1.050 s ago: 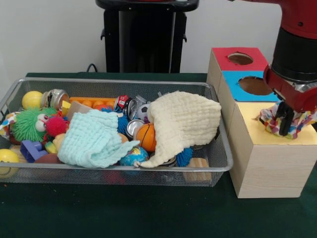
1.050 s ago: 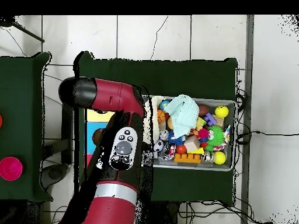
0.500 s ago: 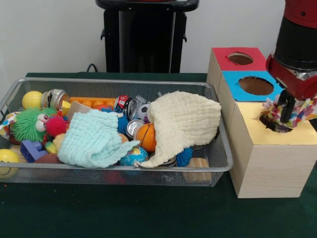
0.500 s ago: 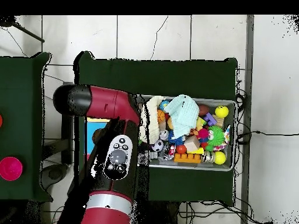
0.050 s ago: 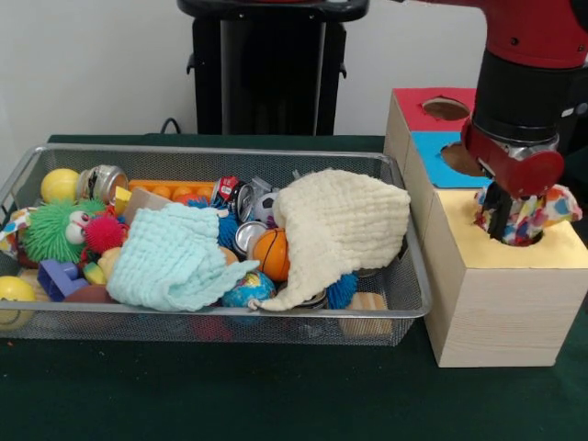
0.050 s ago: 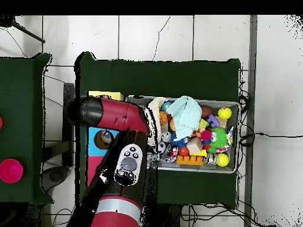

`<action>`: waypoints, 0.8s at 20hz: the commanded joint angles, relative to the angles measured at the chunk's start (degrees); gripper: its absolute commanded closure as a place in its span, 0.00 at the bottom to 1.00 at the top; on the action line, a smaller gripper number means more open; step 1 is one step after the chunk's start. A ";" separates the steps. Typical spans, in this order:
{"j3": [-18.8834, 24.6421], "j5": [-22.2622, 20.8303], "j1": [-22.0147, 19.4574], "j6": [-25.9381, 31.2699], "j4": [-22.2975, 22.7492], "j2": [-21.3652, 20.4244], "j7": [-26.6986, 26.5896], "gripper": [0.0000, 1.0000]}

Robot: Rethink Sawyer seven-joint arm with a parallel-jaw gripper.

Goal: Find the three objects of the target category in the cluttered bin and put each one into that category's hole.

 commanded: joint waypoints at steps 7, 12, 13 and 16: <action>5.03 -1.67 -2.58 -13.62 2.05 16.49 4.38 1.00; 0.93 -0.48 0.45 -14.64 -5.54 23.80 7.02 1.00; -1.16 -0.49 1.55 -13.52 -7.37 25.28 8.05 1.00; -1.68 -1.01 0.73 -16.68 -8.62 27.64 7.03 1.00</action>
